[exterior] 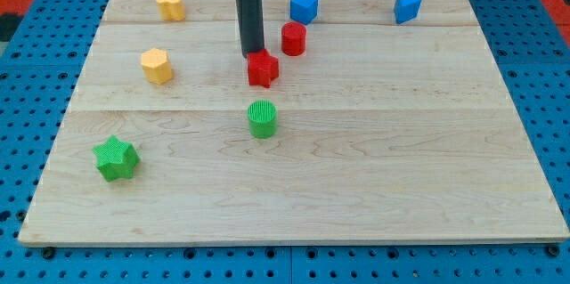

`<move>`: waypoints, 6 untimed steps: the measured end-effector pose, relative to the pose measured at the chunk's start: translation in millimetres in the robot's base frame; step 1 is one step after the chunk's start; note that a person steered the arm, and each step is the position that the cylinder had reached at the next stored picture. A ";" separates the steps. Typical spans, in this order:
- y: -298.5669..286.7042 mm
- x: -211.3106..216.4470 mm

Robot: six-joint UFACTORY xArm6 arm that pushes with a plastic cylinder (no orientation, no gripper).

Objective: Place the red star above the green circle

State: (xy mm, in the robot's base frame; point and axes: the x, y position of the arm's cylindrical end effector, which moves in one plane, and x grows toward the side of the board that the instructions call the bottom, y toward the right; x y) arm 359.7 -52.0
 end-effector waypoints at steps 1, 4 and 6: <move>-1.7 15.4; -40.7 66.4; 20.5 54.7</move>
